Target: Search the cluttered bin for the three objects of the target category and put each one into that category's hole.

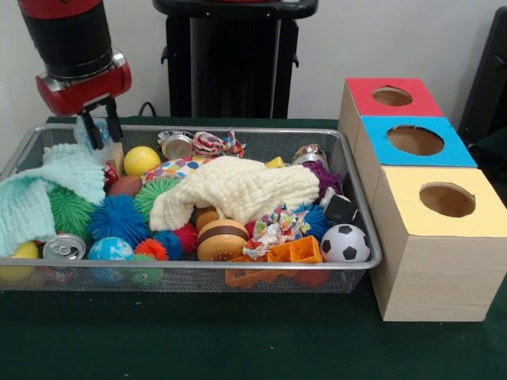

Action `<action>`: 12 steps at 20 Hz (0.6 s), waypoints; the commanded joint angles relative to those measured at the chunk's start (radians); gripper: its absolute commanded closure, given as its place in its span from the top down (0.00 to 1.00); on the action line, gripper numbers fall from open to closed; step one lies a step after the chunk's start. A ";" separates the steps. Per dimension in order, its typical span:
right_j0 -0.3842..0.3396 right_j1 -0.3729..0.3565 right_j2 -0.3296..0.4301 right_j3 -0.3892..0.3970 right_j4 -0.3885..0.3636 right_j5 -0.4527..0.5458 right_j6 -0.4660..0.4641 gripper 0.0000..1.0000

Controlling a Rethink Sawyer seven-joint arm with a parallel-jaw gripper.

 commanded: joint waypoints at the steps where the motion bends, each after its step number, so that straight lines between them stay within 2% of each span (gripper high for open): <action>1: 0.053 -0.027 -0.058 0.128 0.071 -0.066 0.365 0.00; 12: 0.135 -0.059 -0.115 0.198 0.148 -0.127 0.456 0.00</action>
